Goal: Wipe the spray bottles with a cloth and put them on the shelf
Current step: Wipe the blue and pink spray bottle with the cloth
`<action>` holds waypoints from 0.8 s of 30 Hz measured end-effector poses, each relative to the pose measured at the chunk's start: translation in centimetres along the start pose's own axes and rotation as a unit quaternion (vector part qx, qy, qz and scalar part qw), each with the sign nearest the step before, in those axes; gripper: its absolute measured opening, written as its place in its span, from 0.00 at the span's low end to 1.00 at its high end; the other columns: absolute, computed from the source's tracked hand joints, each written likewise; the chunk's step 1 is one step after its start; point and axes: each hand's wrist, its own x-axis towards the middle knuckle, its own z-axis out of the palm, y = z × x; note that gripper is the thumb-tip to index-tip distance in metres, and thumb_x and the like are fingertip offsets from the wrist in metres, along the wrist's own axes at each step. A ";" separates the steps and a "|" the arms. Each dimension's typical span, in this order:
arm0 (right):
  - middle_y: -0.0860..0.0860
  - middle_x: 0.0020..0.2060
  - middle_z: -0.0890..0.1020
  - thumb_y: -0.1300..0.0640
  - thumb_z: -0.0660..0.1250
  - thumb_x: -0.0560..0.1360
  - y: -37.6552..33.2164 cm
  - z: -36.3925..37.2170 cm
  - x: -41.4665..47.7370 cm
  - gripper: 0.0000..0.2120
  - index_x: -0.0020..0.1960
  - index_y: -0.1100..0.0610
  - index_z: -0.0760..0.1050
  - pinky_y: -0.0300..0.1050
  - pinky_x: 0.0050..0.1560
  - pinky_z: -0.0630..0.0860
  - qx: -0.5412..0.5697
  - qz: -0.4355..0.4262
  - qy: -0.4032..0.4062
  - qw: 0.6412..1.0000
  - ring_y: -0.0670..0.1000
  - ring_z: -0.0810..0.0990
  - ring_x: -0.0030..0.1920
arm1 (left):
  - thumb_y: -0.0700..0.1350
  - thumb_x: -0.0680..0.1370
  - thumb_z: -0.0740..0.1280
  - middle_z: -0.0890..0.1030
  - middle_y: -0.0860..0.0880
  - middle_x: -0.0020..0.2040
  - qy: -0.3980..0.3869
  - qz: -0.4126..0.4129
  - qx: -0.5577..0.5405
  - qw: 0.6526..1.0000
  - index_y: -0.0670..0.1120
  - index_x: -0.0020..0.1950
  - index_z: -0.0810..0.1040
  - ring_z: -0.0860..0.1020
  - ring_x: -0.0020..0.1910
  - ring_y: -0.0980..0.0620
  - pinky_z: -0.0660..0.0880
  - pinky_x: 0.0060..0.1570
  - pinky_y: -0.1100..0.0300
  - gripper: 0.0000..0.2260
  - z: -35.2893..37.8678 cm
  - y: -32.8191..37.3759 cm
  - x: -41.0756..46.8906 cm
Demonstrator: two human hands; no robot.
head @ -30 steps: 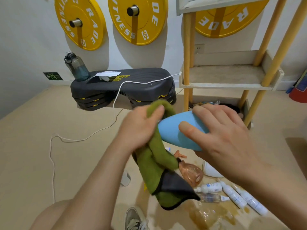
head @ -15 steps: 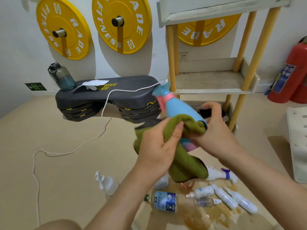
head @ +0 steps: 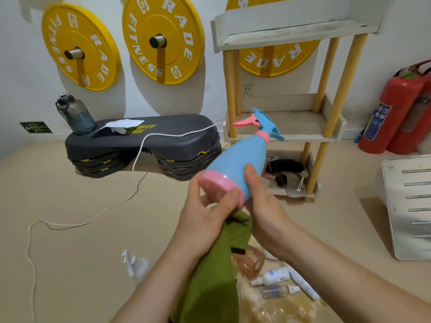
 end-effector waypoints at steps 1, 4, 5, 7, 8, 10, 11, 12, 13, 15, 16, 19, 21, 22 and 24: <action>0.49 0.60 0.82 0.25 0.69 0.60 0.2 0.3 -0.2 0.47 0.72 0.50 0.68 0.56 0.62 0.76 -0.035 -0.011 -0.007 0.999 0.50 0.82 0.60 | 0.64 0.60 0.74 0.85 0.44 0.52 0.009 -0.002 -0.024 1.000 0.53 0.59 0.72 0.83 0.50 0.49 0.79 0.52 0.49 0.32 -0.3 0.0 0.0; 0.41 0.57 0.82 0.27 0.70 0.64 -0.1 0.3 -0.4 0.39 0.69 0.44 0.69 0.48 0.56 0.76 -0.102 -0.043 -0.026 0.993 0.44 0.80 0.56 | 0.55 0.60 0.75 0.83 0.41 0.46 0.008 -0.002 -0.095 0.995 0.47 0.59 0.72 0.81 0.41 0.49 0.79 0.41 0.54 0.31 -1.5 0.1 -0.1; 0.41 0.56 0.82 0.29 0.71 0.64 -0.4 0.2 -0.4 0.36 0.67 0.44 0.71 0.48 0.55 0.74 -0.100 -0.044 -0.035 0.993 0.44 0.80 0.56 | 0.53 0.60 0.75 0.83 0.41 0.45 0.008 -0.006 -0.117 0.993 0.47 0.60 0.73 0.81 0.40 0.48 0.78 0.38 0.55 0.31 -1.9 0.2 -0.2; 0.43 0.55 0.83 0.30 0.69 0.63 -1.0 -0.2 0.0 0.34 0.64 0.46 0.74 0.49 0.54 0.73 -0.037 -0.019 -0.039 0.998 0.46 0.81 0.52 | 0.52 0.59 0.74 0.84 0.41 0.47 -0.001 -0.003 -0.137 0.991 0.49 0.61 0.75 0.80 0.41 0.44 0.77 0.39 0.53 0.30 -2.8 0.2 -0.2; 0.45 0.54 0.84 0.30 0.66 0.63 -1.5 -0.5 0.3 0.34 0.64 0.47 0.75 0.50 0.53 0.73 0.008 -0.002 -0.035 0.999 0.48 0.82 0.49 | 0.53 0.59 0.73 0.84 0.42 0.50 -0.010 0.004 -0.141 0.990 0.50 0.61 0.76 0.81 0.43 0.44 0.77 0.41 0.52 0.30 -3.3 0.4 -0.3; 0.51 0.50 0.84 0.30 0.64 0.65 -2.8 -1.3 0.8 0.35 0.64 0.51 0.76 0.49 0.47 0.75 0.100 0.015 -0.009 0.995 0.52 0.82 0.46 | 0.52 0.59 0.72 0.85 0.47 0.54 -0.032 0.014 -0.142 0.989 0.52 0.64 0.75 0.83 0.46 0.48 0.80 0.41 0.54 0.32 -4.7 0.5 -0.4; 0.52 0.49 0.84 0.32 0.64 0.66 -3.5 -1.7 0.8 0.33 0.64 0.51 0.77 0.49 0.46 0.76 0.126 0.014 -0.001 0.992 0.53 0.83 0.45 | 0.52 0.59 0.72 0.85 0.48 0.55 -0.045 0.013 -0.138 0.989 0.52 0.65 0.75 0.83 0.48 0.49 0.80 0.41 0.56 0.33 -5.4 0.6 -0.5; 0.53 0.48 0.85 0.34 0.64 0.70 -4.1 -2.1 0.7 0.29 0.63 0.51 0.77 0.49 0.45 0.77 0.136 0.009 -0.002 0.991 0.54 0.84 0.44 | 0.51 0.59 0.72 0.85 0.48 0.54 -0.057 0.007 -0.130 0.990 0.51 0.65 0.75 0.83 0.48 0.49 0.81 0.42 0.58 0.34 -6.0 0.8 -0.7; 0.54 0.47 0.85 0.37 0.64 0.73 -4.6 -2.3 0.5 0.24 0.61 0.52 0.78 0.48 0.44 0.78 0.128 0.003 -0.009 0.992 0.54 0.84 0.42 | 0.51 0.58 0.72 0.85 0.47 0.53 -0.067 0.001 -0.118 0.991 0.50 0.65 0.75 0.84 0.47 0.49 0.81 0.42 0.59 0.34 -6.5 0.8 -0.9; 0.54 0.43 0.85 0.45 0.64 0.78 -5.3 -2.3 0.2 0.17 0.60 0.56 0.78 0.46 0.38 0.80 0.064 -0.004 -0.016 0.998 0.54 0.84 0.36 | 0.50 0.57 0.72 0.86 0.46 0.49 -0.078 -0.011 -0.085 0.993 0.51 0.63 0.76 0.84 0.44 0.49 0.80 0.40 0.59 0.33 -7.2 1.0 -1.4; 0.54 0.41 0.84 0.48 0.65 0.79 -5.4 -2.1 0.2 0.16 0.60 0.58 0.78 0.45 0.36 0.81 0.026 -0.004 -0.014 1.000 0.53 0.84 0.34 | 0.49 0.56 0.72 0.86 0.47 0.47 -0.076 -0.021 -0.064 0.995 0.52 0.63 0.76 0.84 0.43 0.50 0.80 0.40 0.59 0.33 -7.6 1.1 -1.6; 0.55 0.43 0.84 0.52 0.66 0.80 -5.2 -1.4 0.4 0.15 0.60 0.62 0.77 0.47 0.39 0.84 -0.062 -0.023 -0.014 0.998 0.54 0.84 0.36 | 0.48 0.58 0.72 0.86 0.53 0.45 -0.009 -0.064 0.077 0.995 0.55 0.68 0.70 0.83 0.43 0.56 0.79 0.44 0.60 0.37 -8.4 0.6 -1.7; 0.55 0.45 0.84 0.53 0.67 0.80 -4.4 -0.5 0.8 0.13 0.58 0.61 0.78 0.51 0.47 0.84 -0.144 -0.054 -0.002 0.988 0.54 0.84 0.39 | 0.54 0.64 0.73 0.84 0.56 0.49 0.076 -0.077 0.244 0.964 0.59 0.73 0.63 0.82 0.50 0.54 0.76 0.53 0.57 0.38 -8.7 0.0 -2.0; 0.56 0.45 0.84 0.53 0.67 0.80 -4.0 0.1 0.9 0.11 0.57 0.59 0.79 0.52 0.50 0.83 -0.186 -0.072 0.001 0.980 0.54 0.84 0.40 | 0.55 0.68 0.73 0.83 0.56 0.49 0.108 -0.070 0.293 0.948 0.60 0.72 0.65 0.81 0.51 0.52 0.74 0.54 0.56 0.33 -8.8 -0.3 -2.1; 0.56 0.44 0.84 0.51 0.67 0.80 -3.1 1.7 1.5 0.08 0.51 0.55 0.80 0.53 0.50 0.83 -0.264 -0.104 -0.004 0.959 0.54 0.83 0.42 | 0.53 0.73 0.72 0.83 0.57 0.44 0.156 -0.053 0.283 0.945 0.58 0.58 0.78 0.81 0.49 0.52 0.75 0.53 0.57 0.15 -9.5 -0.2 -2.1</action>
